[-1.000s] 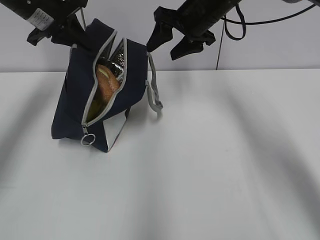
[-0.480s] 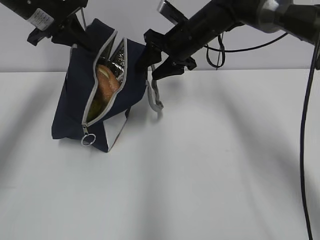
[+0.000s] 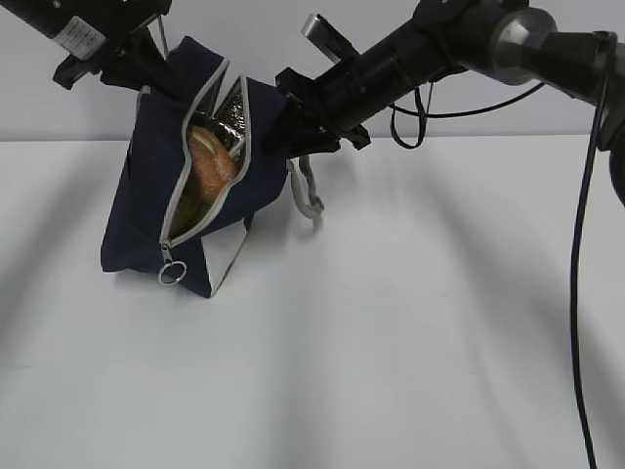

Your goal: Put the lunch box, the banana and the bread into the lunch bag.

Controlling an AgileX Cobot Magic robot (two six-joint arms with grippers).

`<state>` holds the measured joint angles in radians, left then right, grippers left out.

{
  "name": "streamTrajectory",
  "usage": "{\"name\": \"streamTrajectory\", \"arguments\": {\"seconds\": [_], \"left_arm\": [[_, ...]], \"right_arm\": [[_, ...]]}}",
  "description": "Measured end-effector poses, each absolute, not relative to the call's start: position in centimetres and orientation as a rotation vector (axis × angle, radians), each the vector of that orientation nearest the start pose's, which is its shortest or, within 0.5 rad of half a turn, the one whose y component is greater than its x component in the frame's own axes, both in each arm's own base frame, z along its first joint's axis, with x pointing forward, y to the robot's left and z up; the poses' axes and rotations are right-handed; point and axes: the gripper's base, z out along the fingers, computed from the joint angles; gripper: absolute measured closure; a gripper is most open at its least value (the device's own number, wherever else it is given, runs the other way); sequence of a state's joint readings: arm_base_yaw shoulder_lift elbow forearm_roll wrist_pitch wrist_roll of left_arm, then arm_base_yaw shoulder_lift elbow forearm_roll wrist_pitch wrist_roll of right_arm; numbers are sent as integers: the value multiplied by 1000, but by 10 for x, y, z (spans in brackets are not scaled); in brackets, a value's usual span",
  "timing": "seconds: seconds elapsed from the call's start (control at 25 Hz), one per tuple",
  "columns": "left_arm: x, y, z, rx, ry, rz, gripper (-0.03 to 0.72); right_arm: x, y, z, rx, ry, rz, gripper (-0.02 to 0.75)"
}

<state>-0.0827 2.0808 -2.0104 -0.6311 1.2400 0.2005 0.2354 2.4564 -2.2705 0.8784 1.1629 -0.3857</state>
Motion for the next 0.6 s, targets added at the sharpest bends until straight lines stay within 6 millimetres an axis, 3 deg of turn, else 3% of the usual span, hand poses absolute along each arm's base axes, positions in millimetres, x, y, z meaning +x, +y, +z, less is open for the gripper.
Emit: {"name": "streamTrajectory", "arguments": {"seconds": [0.12,0.24,0.44,0.6], "left_arm": [[447,-88,308,237,2636,-836,689],[447,-88,308,237,2636,-836,689],[447,-88,308,236,2634,-841,689],[445,-93,312,233,2613,-897,689]], "right_arm": [[496,186,213,-497,2494,1141,600],[497,186,214,-530,2475,1134,726],[496,186,218,-580,2452,1132,744],[494,185,241,-674,2415,1077,745]]}}
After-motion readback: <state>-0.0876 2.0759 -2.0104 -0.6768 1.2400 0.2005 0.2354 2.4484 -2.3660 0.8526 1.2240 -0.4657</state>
